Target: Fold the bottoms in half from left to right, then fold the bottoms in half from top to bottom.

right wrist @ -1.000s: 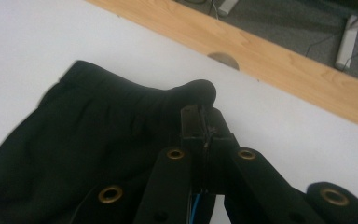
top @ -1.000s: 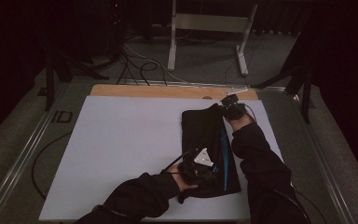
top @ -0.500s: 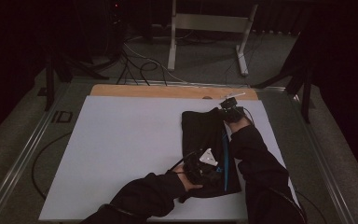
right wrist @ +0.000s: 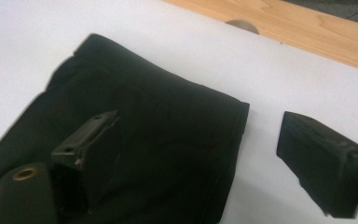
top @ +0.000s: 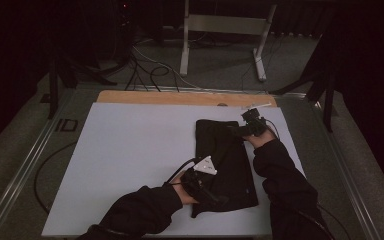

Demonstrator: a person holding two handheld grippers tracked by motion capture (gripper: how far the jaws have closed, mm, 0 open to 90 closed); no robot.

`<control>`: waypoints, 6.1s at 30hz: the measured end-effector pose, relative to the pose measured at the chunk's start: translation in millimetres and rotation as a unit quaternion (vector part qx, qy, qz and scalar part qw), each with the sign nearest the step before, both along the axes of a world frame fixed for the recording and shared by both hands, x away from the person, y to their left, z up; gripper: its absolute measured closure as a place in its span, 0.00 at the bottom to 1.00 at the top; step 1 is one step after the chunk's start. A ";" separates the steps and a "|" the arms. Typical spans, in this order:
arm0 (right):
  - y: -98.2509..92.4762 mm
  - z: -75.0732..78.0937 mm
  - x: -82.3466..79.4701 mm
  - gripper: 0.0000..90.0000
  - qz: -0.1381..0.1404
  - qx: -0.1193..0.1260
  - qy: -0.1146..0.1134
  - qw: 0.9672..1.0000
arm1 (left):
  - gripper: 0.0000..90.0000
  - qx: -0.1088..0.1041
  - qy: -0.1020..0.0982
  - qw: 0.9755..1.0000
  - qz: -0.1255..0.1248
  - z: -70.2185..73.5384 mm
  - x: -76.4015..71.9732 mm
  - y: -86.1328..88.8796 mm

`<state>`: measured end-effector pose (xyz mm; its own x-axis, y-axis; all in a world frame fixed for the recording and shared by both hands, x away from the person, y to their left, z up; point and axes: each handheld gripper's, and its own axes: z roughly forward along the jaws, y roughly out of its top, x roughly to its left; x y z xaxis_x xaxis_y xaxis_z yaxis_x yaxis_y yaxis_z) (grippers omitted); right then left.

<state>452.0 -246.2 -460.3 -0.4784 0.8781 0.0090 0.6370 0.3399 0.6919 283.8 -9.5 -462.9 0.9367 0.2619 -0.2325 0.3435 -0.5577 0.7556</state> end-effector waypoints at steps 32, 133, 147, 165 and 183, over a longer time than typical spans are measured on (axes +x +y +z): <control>-11.7 9.2 -105.2 0.14 0.040 0.033 -0.034 0.998 | 0.00 -0.055 -0.011 0.998 0.035 2.3 -9.6 57.6; -56.8 -35.2 -206.2 0.98 0.003 0.017 0.113 0.993 | 0.98 0.082 -0.009 0.995 -0.062 -50.8 -43.3 31.6; -58.0 -26.6 -208.1 0.58 -0.004 0.041 0.061 0.997 | 0.93 0.071 -0.004 0.995 -0.066 -47.1 -42.2 34.0; -45.1 -20.5 -212.3 0.12 0.080 0.058 -0.069 0.993 | 0.30 0.032 -0.028 0.999 -0.015 -28.3 -37.0 47.0; -37.0 -19.0 -216.8 0.10 0.108 0.065 -0.072 0.989 | 0.00 0.018 0.002 0.999 -0.030 -21.4 -29.2 51.8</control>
<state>235.2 -283.2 -479.3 -0.6594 0.7511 0.0332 0.4504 0.3592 0.8174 254.6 42.3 -484.2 0.9504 0.2126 -0.2271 0.3105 -0.6040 0.7340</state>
